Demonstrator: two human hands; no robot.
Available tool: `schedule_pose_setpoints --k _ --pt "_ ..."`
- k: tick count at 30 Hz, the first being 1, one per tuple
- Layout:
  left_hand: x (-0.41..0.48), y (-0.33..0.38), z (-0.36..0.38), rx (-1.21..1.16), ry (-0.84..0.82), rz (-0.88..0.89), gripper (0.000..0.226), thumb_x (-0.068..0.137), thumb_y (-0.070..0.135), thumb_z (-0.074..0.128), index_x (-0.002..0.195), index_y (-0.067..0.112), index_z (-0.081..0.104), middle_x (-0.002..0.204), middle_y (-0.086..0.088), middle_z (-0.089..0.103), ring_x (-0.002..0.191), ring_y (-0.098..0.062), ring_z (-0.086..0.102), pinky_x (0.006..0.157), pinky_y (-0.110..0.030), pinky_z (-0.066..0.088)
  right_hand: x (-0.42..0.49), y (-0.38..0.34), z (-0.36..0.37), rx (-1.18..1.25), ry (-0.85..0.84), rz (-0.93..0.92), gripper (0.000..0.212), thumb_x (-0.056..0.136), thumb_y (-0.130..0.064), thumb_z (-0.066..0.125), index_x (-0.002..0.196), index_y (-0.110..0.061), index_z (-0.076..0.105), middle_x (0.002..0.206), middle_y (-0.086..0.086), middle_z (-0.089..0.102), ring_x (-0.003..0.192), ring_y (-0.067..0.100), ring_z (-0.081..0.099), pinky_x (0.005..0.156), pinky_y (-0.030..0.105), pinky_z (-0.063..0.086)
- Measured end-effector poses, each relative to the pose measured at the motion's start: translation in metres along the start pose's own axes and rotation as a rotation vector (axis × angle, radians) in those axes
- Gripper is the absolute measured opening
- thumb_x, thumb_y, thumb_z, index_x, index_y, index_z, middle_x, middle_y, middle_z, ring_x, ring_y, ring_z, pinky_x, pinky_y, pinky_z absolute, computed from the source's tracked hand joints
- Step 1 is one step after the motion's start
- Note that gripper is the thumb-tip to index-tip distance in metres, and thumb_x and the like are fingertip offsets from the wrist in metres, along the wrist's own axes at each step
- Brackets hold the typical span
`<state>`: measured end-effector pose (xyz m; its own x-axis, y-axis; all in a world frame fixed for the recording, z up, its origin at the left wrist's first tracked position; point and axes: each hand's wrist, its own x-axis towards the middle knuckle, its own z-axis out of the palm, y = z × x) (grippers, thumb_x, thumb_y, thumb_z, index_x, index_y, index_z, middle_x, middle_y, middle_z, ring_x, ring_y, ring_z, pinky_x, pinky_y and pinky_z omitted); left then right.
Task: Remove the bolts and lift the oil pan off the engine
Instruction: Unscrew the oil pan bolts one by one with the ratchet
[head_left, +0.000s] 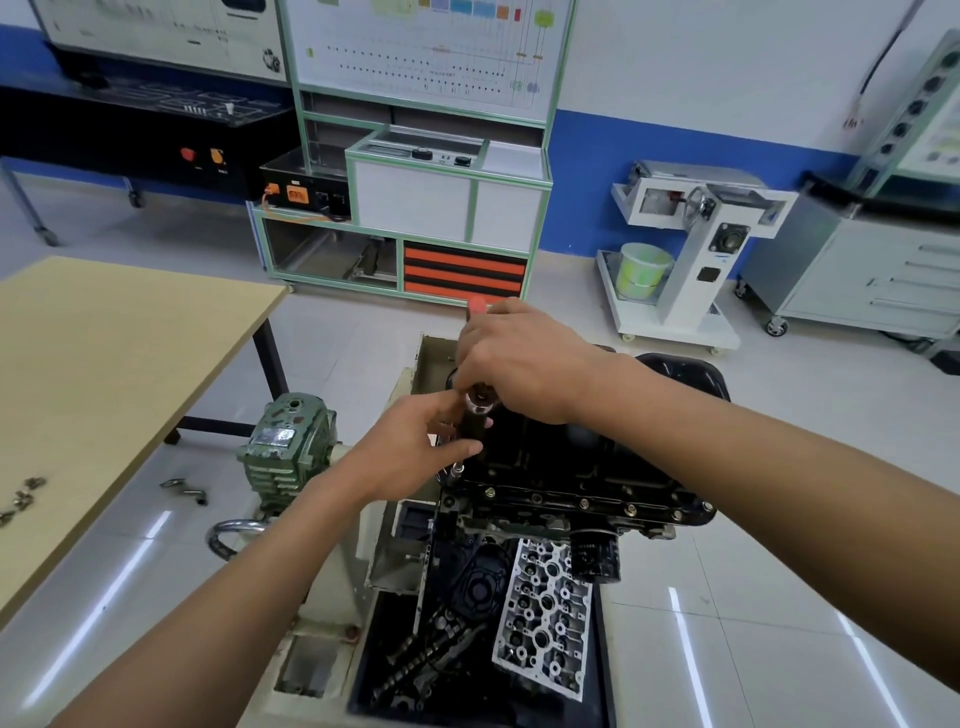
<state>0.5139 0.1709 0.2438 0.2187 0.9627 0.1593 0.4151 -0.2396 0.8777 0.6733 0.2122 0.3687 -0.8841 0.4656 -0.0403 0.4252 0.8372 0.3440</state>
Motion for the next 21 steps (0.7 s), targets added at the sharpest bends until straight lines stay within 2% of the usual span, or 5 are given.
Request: schedule_pose_setpoints --k 2,7,12,18,21 --pt "0.0 0.002 -0.001 0.005 -0.026 0.001 0.036 0.091 0.01 0.075 0.108 0.041 0.066 0.108 0.025 0.074 0.105 0.001 0.069 0.093 -0.011 0.05 0.0 0.0 0.002 0.028 -0.002 -0.02 0.03 0.091 -0.014 0.055 0.109 -0.031 0.072 0.112 -0.007 0.069 0.118 0.021 0.055 0.096 0.037 0.04" --pt "-0.003 -0.002 0.004 -0.011 0.081 0.055 0.033 0.089 0.005 0.076 0.105 0.033 0.07 0.099 0.017 0.077 0.097 -0.002 0.072 0.089 -0.013 0.053 -0.003 -0.01 0.002 0.106 -0.052 0.273 0.025 0.085 -0.026 0.066 0.076 -0.021 0.044 0.071 -0.003 0.04 0.064 0.024 0.045 0.056 0.03 0.037" --pt "0.0 -0.005 0.012 0.03 0.167 0.105 0.023 0.087 0.004 0.077 0.093 0.025 0.07 0.086 0.01 0.074 0.083 -0.013 0.073 0.079 -0.028 0.058 -0.003 -0.017 0.002 0.56 -0.187 0.529 0.037 0.082 -0.043 0.066 0.061 -0.014 0.057 0.034 -0.004 0.055 0.042 0.016 0.065 0.047 0.023 0.044" --pt "0.003 -0.003 0.009 -0.048 0.181 0.068 0.03 0.079 0.008 0.086 0.092 0.03 0.07 0.087 0.011 0.077 0.084 -0.01 0.075 0.079 -0.018 0.057 0.0 -0.012 0.001 0.439 -0.166 0.535 0.035 0.078 -0.041 0.071 0.06 -0.018 0.052 0.048 -0.004 0.057 0.053 0.018 0.06 0.05 0.026 0.037" --pt "0.006 0.001 0.005 -0.102 0.057 0.02 0.033 0.082 0.007 0.083 0.101 0.031 0.071 0.096 0.012 0.079 0.093 -0.006 0.075 0.085 -0.014 0.054 -0.001 -0.009 -0.002 0.292 -0.15 0.444 0.008 0.082 -0.022 0.071 0.085 -0.017 0.065 0.071 -0.001 0.05 0.066 0.022 0.055 0.053 0.029 0.039"
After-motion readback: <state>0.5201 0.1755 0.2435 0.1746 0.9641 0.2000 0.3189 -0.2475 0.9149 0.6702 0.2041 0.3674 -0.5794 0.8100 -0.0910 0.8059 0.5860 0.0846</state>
